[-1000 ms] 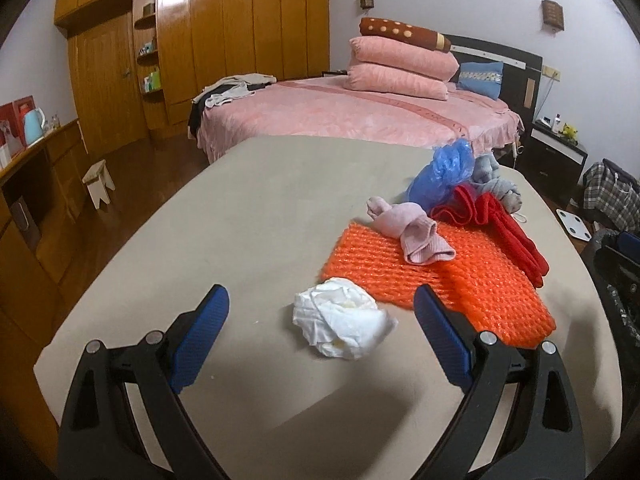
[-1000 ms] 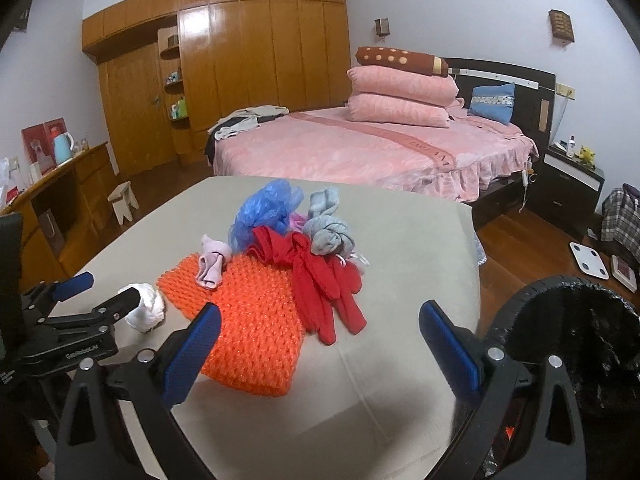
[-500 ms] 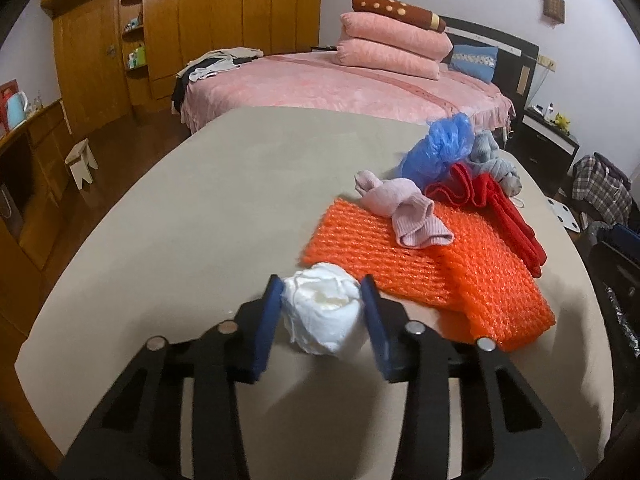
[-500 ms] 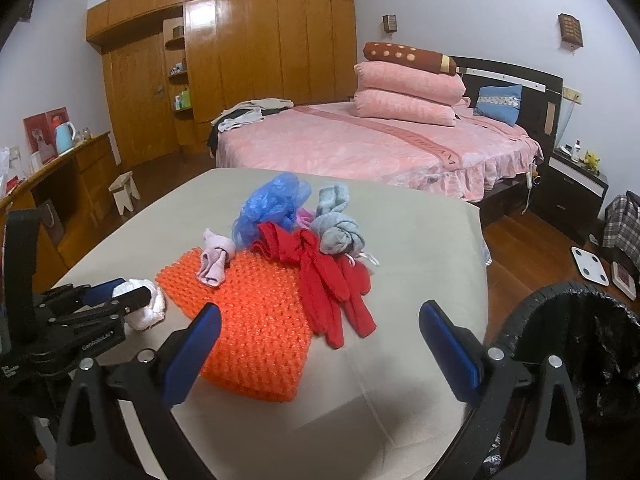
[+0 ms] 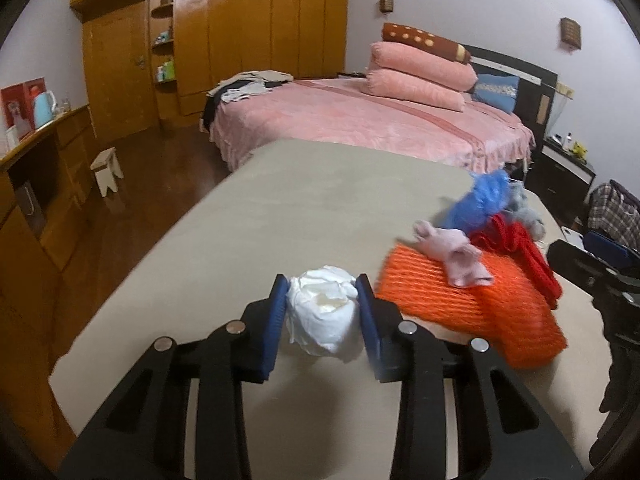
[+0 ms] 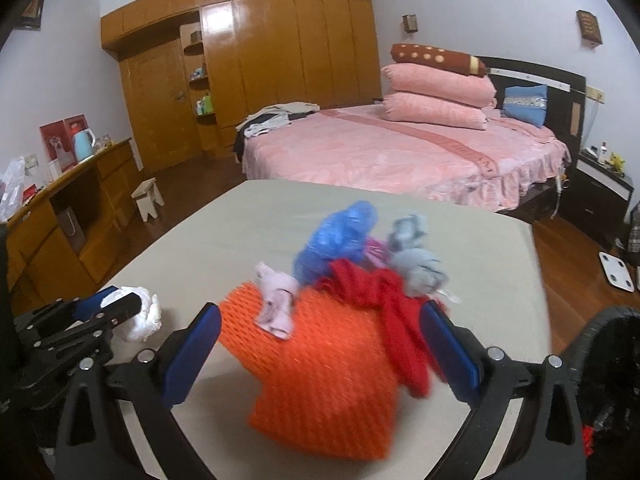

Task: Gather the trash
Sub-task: 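Grasp the pink sock with the right tool while the left tool holds the tissue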

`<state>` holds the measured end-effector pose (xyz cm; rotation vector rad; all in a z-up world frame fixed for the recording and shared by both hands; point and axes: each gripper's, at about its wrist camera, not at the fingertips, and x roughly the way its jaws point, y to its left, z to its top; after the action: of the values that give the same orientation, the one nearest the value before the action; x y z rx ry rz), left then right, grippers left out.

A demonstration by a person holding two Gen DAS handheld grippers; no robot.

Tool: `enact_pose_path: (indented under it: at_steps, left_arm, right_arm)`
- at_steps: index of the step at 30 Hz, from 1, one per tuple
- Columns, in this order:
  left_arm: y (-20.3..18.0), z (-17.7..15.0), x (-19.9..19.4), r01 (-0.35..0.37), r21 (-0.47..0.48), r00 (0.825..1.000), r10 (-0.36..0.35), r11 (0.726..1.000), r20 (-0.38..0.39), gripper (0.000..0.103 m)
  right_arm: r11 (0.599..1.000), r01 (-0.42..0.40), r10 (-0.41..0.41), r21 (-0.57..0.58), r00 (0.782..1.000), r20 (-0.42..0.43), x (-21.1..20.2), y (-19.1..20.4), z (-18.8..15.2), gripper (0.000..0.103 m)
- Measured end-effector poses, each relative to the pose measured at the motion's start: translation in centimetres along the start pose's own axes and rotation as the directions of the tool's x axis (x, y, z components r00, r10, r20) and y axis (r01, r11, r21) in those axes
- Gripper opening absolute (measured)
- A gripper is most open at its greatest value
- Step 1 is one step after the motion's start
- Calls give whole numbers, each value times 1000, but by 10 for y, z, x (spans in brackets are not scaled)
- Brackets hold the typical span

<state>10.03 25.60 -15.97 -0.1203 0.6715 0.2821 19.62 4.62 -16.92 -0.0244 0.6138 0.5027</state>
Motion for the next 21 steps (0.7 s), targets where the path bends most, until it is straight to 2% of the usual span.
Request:
enact_pose_path:
  at_steps: [2, 6, 14, 17, 19, 21]
  left_arm:
    - [8, 1, 2, -12, -4, 1000, 12, 1000, 2, 34]
    - [20, 2, 6, -27, -18, 1000, 27, 999, 1, 34]
    - [31, 4, 13, -38, -26, 999, 38, 999, 7, 34]
    - [32, 4, 14, -36, -28, 999, 36, 999, 8, 34]
    - [32, 6, 15, -34, -29, 999, 34, 999, 10, 34]
    - [32, 6, 13, -34, -28, 999, 34, 999, 15, 34]
  right_arm:
    - [1000, -12, 12, -2, 1000, -12, 10, 6, 1, 97]
    - [1000, -23, 23, 4, 998, -58, 35, 16, 2, 89]
    - [1000, -18, 17, -4, 991, -134, 68, 28, -3, 69]
    - [1000, -28, 25, -11, 985, -170, 75, 33, -6, 52]
    - [999, -38, 34, -16, 982, -187, 76, 35, -9, 35]
    - [999, -49, 45, -21, 982, -182, 72, 36, -9, 24]
